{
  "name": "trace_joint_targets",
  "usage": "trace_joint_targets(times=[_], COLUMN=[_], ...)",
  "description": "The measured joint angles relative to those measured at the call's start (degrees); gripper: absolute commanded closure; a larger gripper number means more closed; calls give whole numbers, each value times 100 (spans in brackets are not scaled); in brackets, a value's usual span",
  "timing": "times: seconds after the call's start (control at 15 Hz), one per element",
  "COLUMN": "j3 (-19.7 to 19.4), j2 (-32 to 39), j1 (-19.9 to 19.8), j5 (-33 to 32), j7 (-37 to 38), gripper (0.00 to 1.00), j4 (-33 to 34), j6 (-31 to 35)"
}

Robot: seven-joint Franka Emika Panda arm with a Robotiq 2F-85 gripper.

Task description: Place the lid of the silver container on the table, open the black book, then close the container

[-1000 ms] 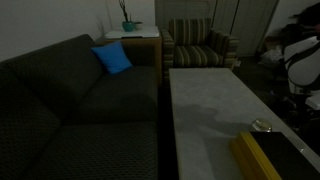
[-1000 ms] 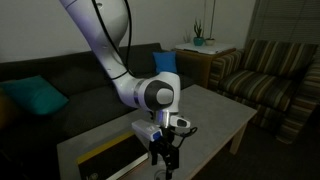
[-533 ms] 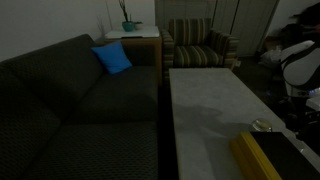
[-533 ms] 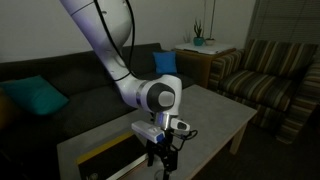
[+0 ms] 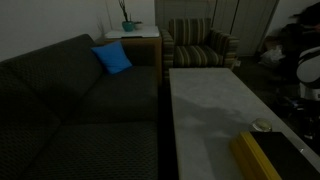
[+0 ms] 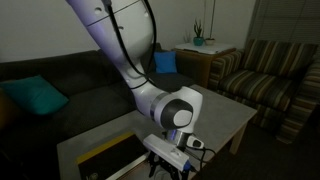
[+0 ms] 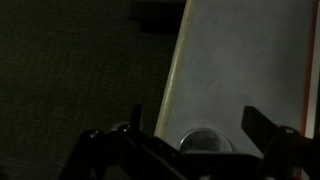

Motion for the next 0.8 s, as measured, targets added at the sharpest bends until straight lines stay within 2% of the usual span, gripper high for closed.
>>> trace_joint_targets(times=[0.27,0.4,0.47,0.6,0.8], j3=[468,634,685,766,804], j2=[137,141,140,141,141], j1=[-637,-763,-770,-750,-717], j5=[40,57,68,124,235], j7=[-886,-1020,-1023,-1002,-913], gripper=[0,1,25,28,51], j4=[284,332,335,332,330], j6=[-236,-379,-401,-405,-405])
